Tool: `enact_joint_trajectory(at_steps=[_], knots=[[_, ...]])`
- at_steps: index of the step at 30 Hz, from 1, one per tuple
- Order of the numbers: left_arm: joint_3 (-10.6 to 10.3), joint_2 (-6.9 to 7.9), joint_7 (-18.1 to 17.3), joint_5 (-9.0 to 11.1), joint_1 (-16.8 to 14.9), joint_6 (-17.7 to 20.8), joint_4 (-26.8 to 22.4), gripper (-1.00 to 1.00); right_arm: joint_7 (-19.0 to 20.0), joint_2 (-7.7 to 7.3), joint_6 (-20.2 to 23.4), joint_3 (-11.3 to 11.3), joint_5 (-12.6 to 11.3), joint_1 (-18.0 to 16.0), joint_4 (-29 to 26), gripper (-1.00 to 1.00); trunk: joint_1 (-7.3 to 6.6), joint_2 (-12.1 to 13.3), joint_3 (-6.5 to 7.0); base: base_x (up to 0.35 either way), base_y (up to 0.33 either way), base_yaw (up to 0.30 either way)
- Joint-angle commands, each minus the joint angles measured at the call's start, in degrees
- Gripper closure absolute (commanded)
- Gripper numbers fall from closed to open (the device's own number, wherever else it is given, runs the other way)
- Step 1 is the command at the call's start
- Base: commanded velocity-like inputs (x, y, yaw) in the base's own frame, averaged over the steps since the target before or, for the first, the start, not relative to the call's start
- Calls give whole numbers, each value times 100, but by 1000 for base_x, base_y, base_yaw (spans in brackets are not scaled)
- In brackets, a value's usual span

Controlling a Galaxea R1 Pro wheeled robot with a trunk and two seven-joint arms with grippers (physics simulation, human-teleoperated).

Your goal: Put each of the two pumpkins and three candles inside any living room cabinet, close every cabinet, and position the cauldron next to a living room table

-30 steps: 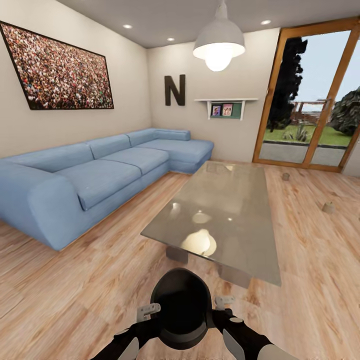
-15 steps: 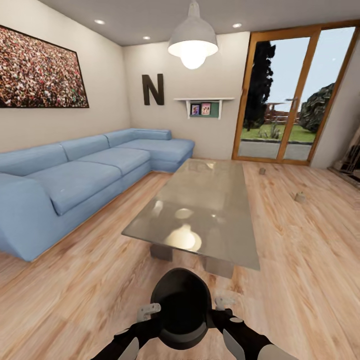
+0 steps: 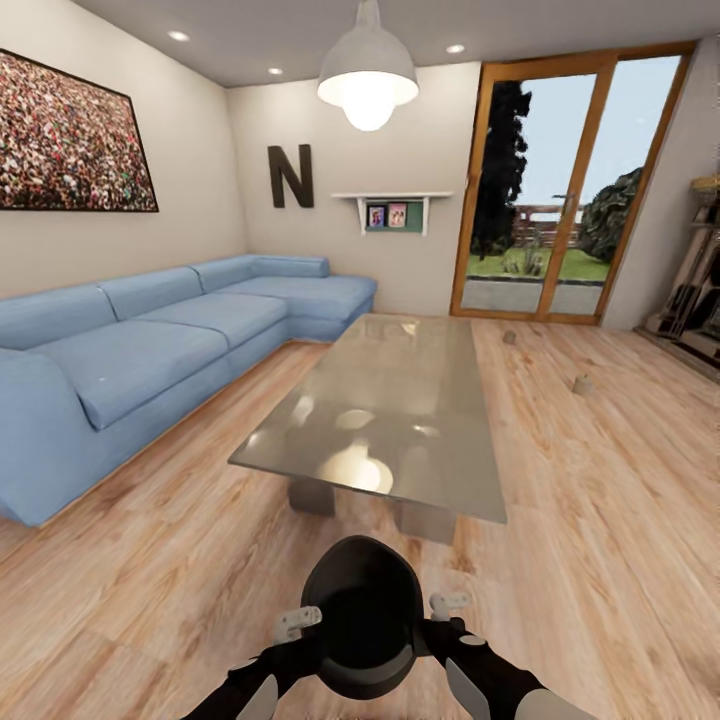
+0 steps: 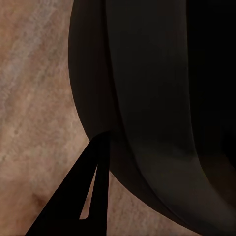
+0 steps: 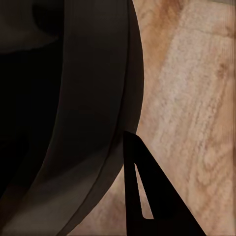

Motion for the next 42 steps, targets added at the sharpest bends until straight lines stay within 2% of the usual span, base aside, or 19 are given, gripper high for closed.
enact_joint_trajectory(at_steps=[1, 3, 17, 42], knots=[[-52, 64, 55, 57, -1, 17, -6, 100, -10, -5, -45, 52, -53, -9, -83, 100, 21, -45, -23, 0, 0, -59], [-51, 64, 55, 56, -1, 17, -6, 100, -13, -5, -45, 51, -53, -9, -83, 100, 46, -87, -63, 0, 0, -31], [-48, 64, 55, 56, -1, 17, -6, 100, -17, -5, -45, 51, -53, -9, -83, 100, 46, -87, -63, 2, 0, -3], [-44, 64, 55, 55, -1, 17, -7, 100, -17, -5, -45, 55, -53, -9, -83, 100, 46, -87, -63, 78, 0, 0]])
